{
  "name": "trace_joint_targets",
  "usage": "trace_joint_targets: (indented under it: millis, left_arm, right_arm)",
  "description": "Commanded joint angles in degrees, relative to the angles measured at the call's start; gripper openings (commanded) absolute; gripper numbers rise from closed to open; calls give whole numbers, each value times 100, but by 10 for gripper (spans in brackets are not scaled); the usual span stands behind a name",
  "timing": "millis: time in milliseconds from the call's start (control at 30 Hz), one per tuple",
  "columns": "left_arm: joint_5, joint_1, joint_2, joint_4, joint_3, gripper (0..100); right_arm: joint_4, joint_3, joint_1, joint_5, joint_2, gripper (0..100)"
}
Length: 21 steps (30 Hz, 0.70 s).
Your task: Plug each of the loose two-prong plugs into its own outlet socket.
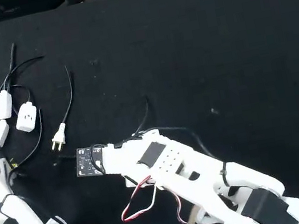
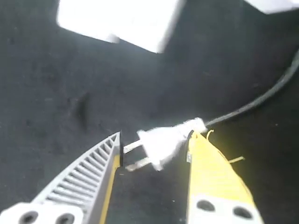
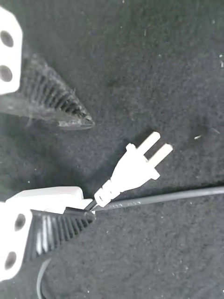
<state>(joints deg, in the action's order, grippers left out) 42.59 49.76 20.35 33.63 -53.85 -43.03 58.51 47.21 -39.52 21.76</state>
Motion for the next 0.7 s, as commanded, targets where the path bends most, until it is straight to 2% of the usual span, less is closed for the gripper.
trace_joint_targets:
  millis: [0,133,267,367,467,533,667]
  left_arm:
    - [35,57,97,-79,330,231]
    - [26,66,114,141,418,231]
    - [9,13,422,1415,884,231]
    - [-255,-277,818,2523,1077,231]
    - [-563,-699,1169,3182,822,231]
    - [-791,-910,1363,3191,391,231]
    - [-1424,-1121,1626,2673,-488,231]
  right_arm:
    - [114,-22,53,-18,-13,265]
    - [114,-13,70,-18,-22,265]
    - [123,-84,70,-132,-31,265]
    - [105,-119,70,-738,-31,266]
    - [97,-127,70,-1284,-31,265]
    - [123,-180,62,-1521,-31,265]
    - [97,-558,53,-1565,-242,265]
